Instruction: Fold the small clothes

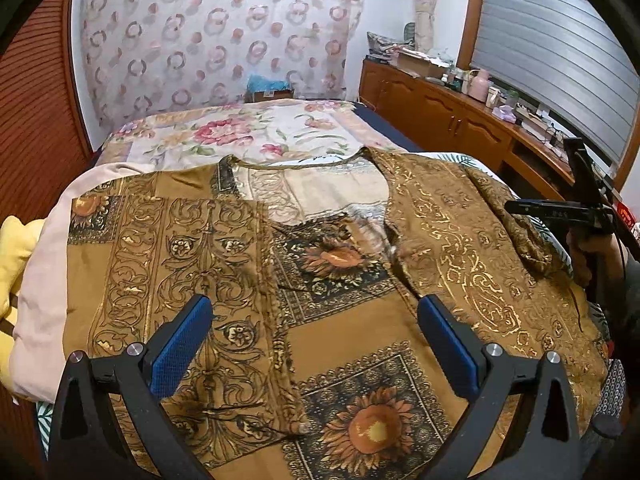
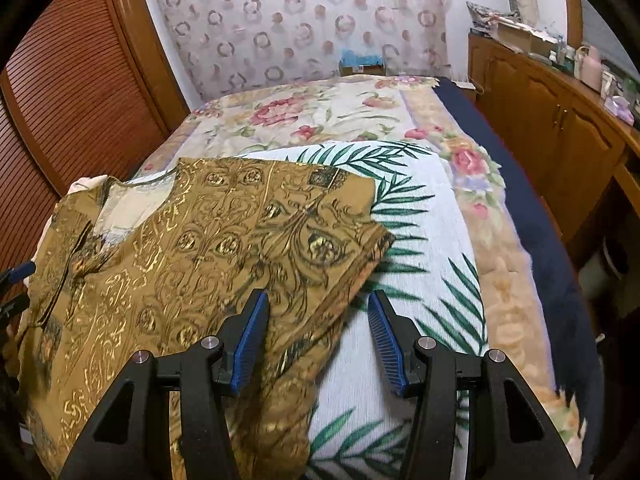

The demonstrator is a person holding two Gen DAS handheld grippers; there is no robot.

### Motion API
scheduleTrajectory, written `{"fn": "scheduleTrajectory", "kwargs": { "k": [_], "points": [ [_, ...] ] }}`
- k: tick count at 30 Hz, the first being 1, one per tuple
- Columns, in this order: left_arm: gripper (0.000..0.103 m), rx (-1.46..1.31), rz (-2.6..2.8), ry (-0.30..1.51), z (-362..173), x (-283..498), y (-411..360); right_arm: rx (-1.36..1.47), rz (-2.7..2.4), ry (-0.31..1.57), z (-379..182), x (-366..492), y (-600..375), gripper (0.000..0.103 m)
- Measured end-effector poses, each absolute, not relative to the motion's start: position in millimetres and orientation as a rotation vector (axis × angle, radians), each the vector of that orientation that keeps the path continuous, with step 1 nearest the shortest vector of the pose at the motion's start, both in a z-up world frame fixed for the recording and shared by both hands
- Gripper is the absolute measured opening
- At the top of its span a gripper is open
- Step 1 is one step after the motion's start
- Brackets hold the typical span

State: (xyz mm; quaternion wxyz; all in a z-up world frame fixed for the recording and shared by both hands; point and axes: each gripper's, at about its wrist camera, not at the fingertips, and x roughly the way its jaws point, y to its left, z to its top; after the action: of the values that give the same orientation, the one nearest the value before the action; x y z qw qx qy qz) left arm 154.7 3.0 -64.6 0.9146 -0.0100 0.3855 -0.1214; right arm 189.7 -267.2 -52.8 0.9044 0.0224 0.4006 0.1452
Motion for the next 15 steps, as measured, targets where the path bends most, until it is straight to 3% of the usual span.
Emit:
{"fn": "scheduleTrajectory", "kwargs": {
  "k": [2,4,6,15],
  "points": [
    [0.103,-0.022,-0.248,0.795,-64.4,156.0,5.1,0.031,0.300,0.820,-50.1,192.8,-264.0,0.045],
    [0.103,-0.023,-0.245,0.794,-63.7,157.1,6.9,0.019,0.323,0.795,-44.8,188.9,-264.7,0.022],
    [0.103,-0.025,-0.245,0.791,-62.4,158.1,8.7,0.024,0.328,0.756,-38.8,185.9,-263.4,0.010],
    [0.103,-0.028,-0.229,0.788,-61.6,159.7,15.0,-0.015,0.340,0.662,-13.1,180.4,-246.8,0.009]
  ]
}}
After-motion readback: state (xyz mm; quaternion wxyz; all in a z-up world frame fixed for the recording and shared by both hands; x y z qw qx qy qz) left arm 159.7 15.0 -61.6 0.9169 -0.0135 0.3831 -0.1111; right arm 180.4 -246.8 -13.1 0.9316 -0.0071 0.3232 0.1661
